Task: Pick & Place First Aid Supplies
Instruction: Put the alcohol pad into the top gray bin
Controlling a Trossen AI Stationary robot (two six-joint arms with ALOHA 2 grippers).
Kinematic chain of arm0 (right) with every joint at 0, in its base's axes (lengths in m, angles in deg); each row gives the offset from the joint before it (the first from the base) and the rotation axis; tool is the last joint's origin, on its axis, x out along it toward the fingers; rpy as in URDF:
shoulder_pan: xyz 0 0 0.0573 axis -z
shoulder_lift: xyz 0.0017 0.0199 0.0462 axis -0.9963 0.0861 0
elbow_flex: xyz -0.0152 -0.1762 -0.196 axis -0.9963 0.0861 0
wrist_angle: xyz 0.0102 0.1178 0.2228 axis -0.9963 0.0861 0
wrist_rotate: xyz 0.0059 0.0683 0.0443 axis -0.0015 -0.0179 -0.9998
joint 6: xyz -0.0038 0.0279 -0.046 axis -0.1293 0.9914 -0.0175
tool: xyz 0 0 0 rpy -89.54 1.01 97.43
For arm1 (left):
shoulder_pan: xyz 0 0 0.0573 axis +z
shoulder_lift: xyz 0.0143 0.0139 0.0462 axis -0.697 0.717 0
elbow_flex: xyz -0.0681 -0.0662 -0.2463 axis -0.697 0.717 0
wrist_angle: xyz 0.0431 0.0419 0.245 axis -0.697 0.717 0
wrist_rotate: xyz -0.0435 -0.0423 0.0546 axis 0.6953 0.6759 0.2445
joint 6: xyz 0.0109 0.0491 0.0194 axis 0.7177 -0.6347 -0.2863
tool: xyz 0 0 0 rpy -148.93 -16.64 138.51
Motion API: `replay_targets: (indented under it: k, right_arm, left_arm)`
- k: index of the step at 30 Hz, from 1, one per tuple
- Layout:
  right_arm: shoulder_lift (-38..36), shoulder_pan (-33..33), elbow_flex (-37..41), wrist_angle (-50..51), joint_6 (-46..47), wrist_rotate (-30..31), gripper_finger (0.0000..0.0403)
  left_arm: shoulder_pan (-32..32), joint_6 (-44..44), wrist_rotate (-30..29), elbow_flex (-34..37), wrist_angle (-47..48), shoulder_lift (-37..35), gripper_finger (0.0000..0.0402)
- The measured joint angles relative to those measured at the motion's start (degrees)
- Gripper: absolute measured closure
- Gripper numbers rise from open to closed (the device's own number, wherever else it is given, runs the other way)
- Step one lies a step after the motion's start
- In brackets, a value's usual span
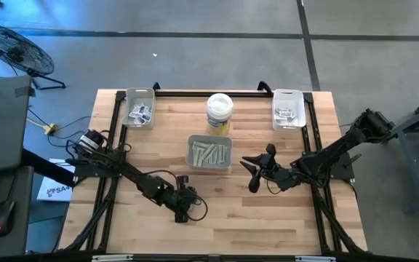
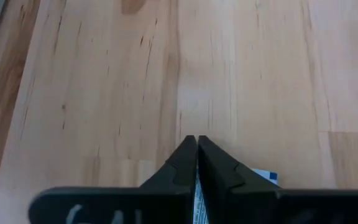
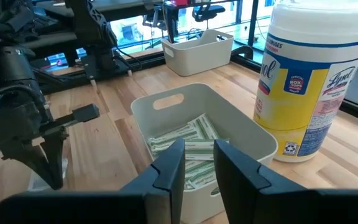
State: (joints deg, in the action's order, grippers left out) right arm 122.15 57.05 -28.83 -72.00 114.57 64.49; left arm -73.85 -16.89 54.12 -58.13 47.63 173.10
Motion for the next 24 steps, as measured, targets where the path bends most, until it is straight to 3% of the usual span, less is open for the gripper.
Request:
replay_targets:
  k: [11,17,20,24]
  right_arm:
    - [0.0,0.0,0.0,0.6,-0.3,0.0,0.0325]
    - [0.0,0.0,0.0,0.8,-0.3,-0.1,0.0325]
    - [0.0,0.0,0.0,0.9,0.4,0.0,0.0325]
    - [0.0,0.1,0.0,0.9,0.7,0.0,0.0325]
  left_arm:
    - [-1.6,-3.3,-1.6,0.3,1.1,-7.5,0.0400]
    - [-1.8,-2.8,-1.3,0.7,1.2,-8.2,0.0396]
    - [-1.8,-1.5,-1.4,2.3,1.4,-8.2,0.0373]
    - [-1.8,-1.5,-2.4,3.7,1.0,-8.2,0.0312]
